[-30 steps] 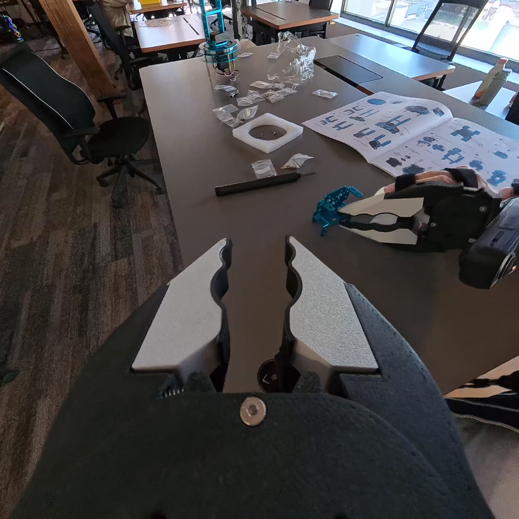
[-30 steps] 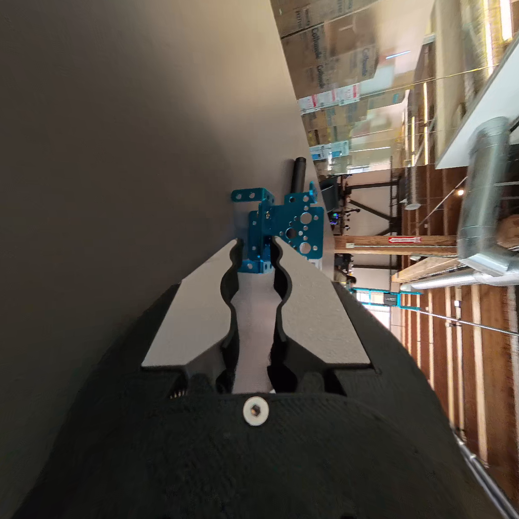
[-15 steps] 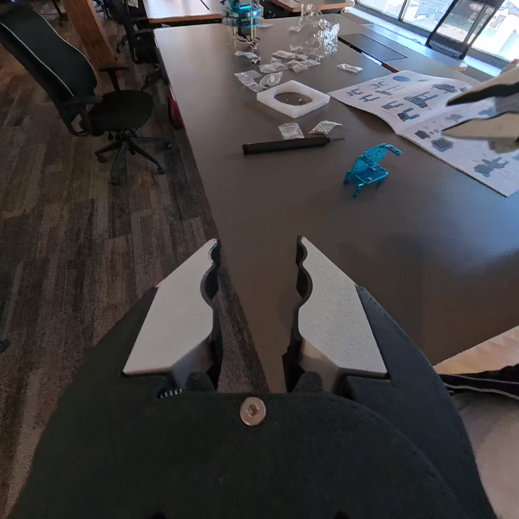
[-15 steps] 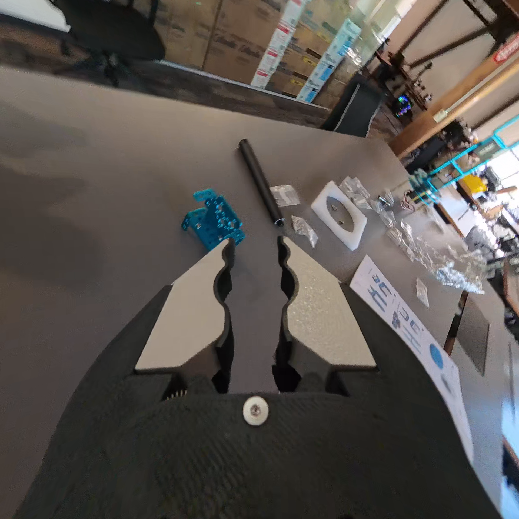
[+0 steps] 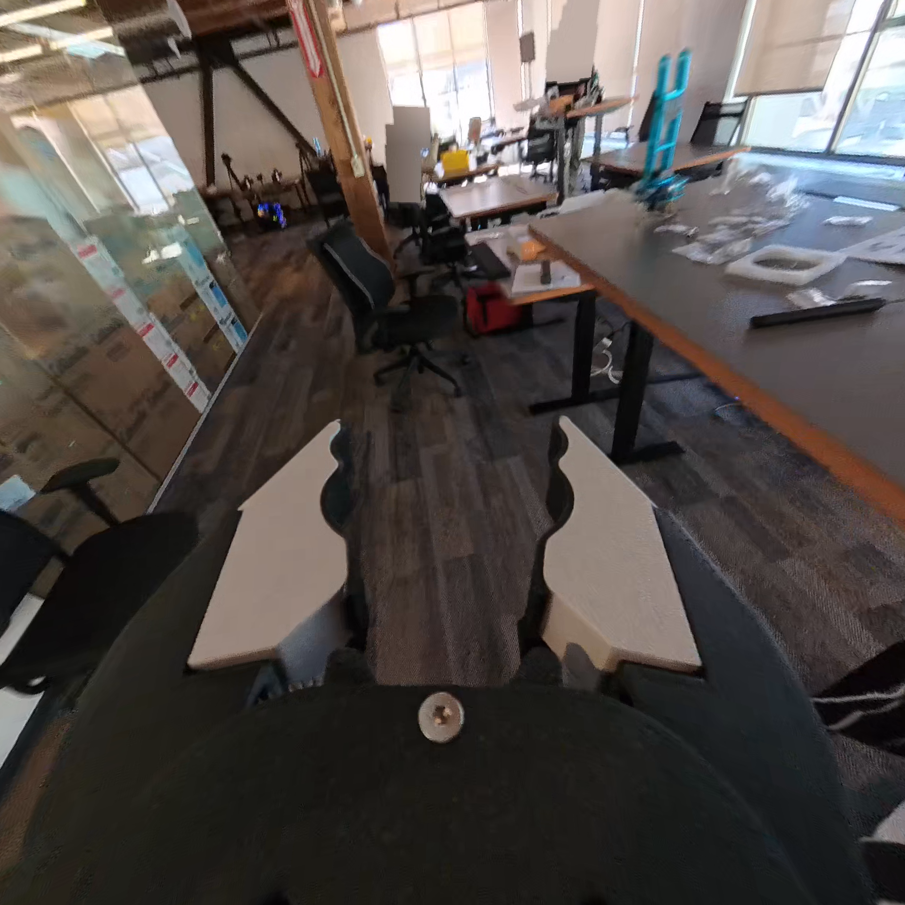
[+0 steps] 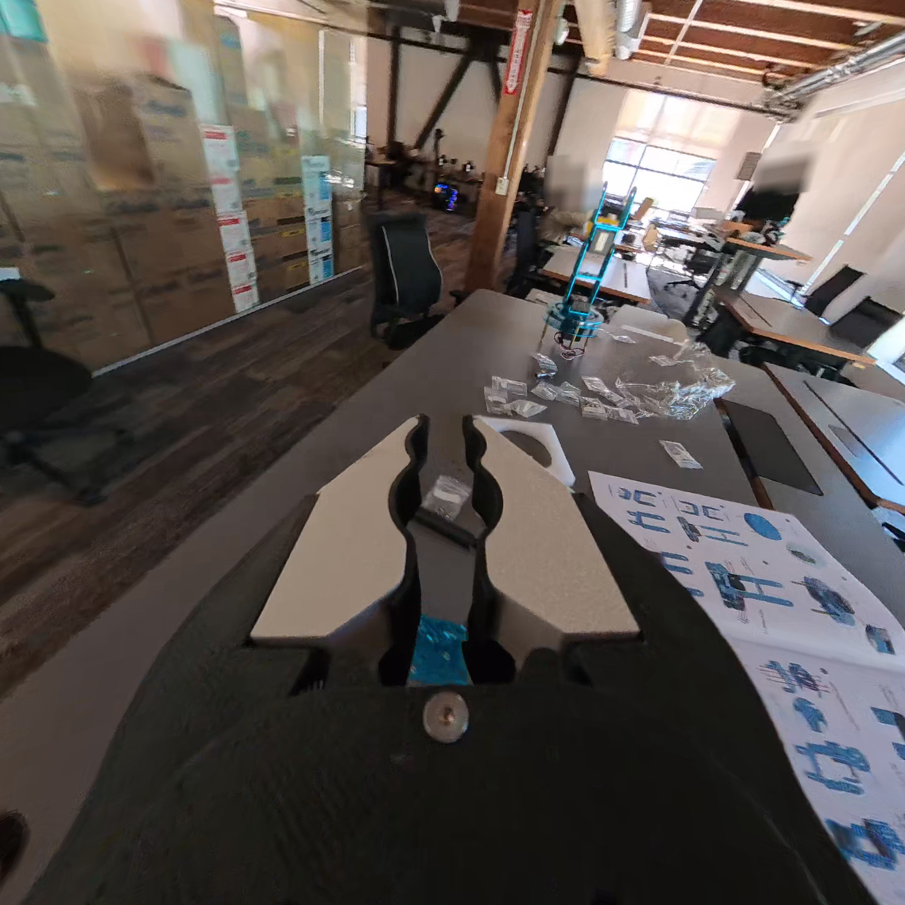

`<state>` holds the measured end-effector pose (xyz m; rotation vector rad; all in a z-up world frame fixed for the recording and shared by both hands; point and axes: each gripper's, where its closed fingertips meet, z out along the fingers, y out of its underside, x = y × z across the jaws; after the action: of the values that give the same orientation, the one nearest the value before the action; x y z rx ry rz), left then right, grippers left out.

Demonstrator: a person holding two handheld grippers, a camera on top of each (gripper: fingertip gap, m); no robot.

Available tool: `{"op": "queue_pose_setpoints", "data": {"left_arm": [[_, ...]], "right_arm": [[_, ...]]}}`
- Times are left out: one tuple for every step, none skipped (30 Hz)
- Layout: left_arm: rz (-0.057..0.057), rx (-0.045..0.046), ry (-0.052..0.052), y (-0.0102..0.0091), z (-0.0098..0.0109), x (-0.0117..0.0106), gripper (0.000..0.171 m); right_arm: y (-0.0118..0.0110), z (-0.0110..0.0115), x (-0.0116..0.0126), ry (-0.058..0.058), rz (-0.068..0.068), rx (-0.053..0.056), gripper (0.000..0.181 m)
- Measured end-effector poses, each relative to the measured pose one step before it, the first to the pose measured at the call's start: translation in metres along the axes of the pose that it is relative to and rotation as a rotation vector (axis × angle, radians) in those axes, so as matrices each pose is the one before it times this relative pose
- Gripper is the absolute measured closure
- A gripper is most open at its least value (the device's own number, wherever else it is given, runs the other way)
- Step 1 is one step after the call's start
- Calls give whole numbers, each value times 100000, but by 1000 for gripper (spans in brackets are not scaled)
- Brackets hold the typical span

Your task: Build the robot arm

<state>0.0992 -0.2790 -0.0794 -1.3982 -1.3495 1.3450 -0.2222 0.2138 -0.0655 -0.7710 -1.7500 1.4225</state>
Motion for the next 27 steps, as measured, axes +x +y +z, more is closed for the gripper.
{"op": "queue_pose_setpoints", "data": {"left_arm": [[-191, -2463, -937, 742, -396, -2641, 89], [105, -1918, -1448, 783, -174, -2511, 89], [-364, -1828, -1200, 771, 66, -2246, 88], [-949, -2008, -321, 715, 320, -1872, 86], [-893, -1537, 465, 562, 522, -1521, 85], [-219, -838, 721, 416, 741, -1273, 85], [170, -403, 405, 306, 956, -1166, 85], [-64, -115, 740, 170, 1199, -973, 86], [-651, 17, 1910, 21, 1438, -658, 87], [-1135, 86, 2899, -157, 1659, -371, 89], [-1198, 131, 3166, -351, 1861, -212, 89], [-584, 128, 3563, -516, 2012, -9, 90], [402, 88, 3960, -641, 2118, 157, 91], [1413, -149, 3906, -680, 2223, 199, 93], [2172, -594, 3500, -637, 2308, 156, 94], [2818, -962, 3266, -576, 2382, 96, 96], [3148, -1037, 2680, -542, 2471, -42, 97], [3113, -880, 2082, -543, 2552, -173, 97], [2870, -606, 2228, -591, 2630, -188, 98], [2303, -564, 2319, -656, 2717, -232, 99], [809, -846, 2232, -754, 2775, -283, 102], [-596, -801, 3290, -935, 2749, -96, 100], [-313, 573, 4593, -1239, 2627, 191, 99], [1016, 2320, 4400, -1418, 2531, 214, 99], [1932, 2547, 3322, -1309, 2502, 59, 101], [1543, 1654, 2286, -1093, 2524, -131, 100], [622, 1190, 1871, -940, 2503, -205, 99]], "right_arm": [[-504, 906, -1169, 940, 336, -1446, 165], [-296, 893, -1335, -599, -404, -2585, 159], [-136, 838, -1007, 1272, 386, -3483, 158], [-138, 697, -931, 1356, -8, -3090, 156], [-221, 568, -784, 1636, -993, -2157, 156], [-236, 467, -457, 2819, -1638, -1854, 156], [-216, 401, -130, 3674, -1817, -1834, 156], [-194, 385, 36, 3518, -1573, -1711, 156], [-140, 393, 76, 2638, -1183, -1536, 156], [-21, 421, 154, 2193, -682, -1719, 156], [106, 443, 360, 2571, -103, -1856, 156], [169, 481, 509, 2784, 430, -1547, 156], [187, 585, 555, 2264, 1016, -1169, 157], [210, 784, 482, 1085, 1547, -1013, 157], [361, 1058, 379, -245, 1619, -2118, 157], [599, 1310, 422, -756, 1372, -4309, 157], [535, 1542, 495, -892, 478, -4976, 158], [431, 1743, 400, -2059, -727, -5454, 158], [263, 1895, 347, -3335, -820, -5711, 162], [13, 2063, 450, -3903, 1851, -4789, 168], [140, 2175, 444, -4879, 6191, -6704, 170], [133, 2176, 470, -5037, 7947, -8321, 170], [-15, 2117, 553, -4361, 7055, -8034, 169], [-206, 1967, 621, -3471, 6897, -6657, 170], [-324, 1820, 881, -1370, 8314, -4589, 171], [-206, 1736, 963, 79, 8024, -4073, 170], [-19, 1618, 679, -498, 4879, -4510, 168]]}}
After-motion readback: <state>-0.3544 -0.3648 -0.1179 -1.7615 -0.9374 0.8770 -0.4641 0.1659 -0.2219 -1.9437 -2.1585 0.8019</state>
